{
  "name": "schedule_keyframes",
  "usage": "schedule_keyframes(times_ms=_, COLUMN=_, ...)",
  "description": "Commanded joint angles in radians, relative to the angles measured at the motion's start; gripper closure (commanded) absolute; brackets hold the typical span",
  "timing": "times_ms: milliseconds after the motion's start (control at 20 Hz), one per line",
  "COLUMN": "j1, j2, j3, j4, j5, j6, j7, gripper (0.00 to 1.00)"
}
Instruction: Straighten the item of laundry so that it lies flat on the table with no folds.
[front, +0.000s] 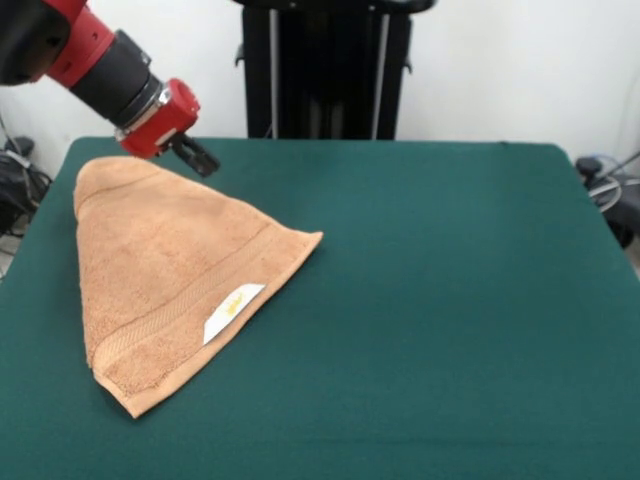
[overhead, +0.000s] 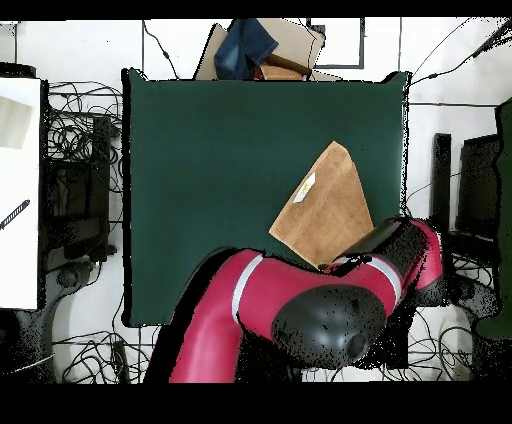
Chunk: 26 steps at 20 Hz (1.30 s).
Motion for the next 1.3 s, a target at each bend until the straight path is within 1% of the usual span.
schedule_keyframes(times_ms=50, j1=0.017, j2=0.075, j3=0.082, j4=-0.143, j5=0.029, j6=0.141, j7=0.198, gripper=1.0)
schedule_keyframes(times_ms=350, j1=0.026, j2=0.091, j3=0.065, j4=-0.176, j5=0.036, j6=0.192, j7=0.174, gripper=1.0)
schedule_keyframes(times_ms=650, j1=0.058, j2=0.049, j3=0.034, j4=-0.111, j5=0.054, j6=0.241, j7=0.15, gripper=1.0)
schedule_keyframes(times_ms=900, j1=0.066, j2=0.033, j3=0.027, j4=-0.078, j5=0.062, j6=0.244, j7=0.142, gripper=1.0)
schedule_keyframes(times_ms=1000, j1=0.069, j2=0.035, j3=0.026, j4=-0.08, j5=0.064, j6=0.237, j7=0.153, gripper=1.0)
schedule_keyframes(times_ms=1300, j1=0.077, j2=0.046, j3=0.021, j4=-0.058, j5=0.086, j6=0.259, j7=0.111, gripper=1.0)
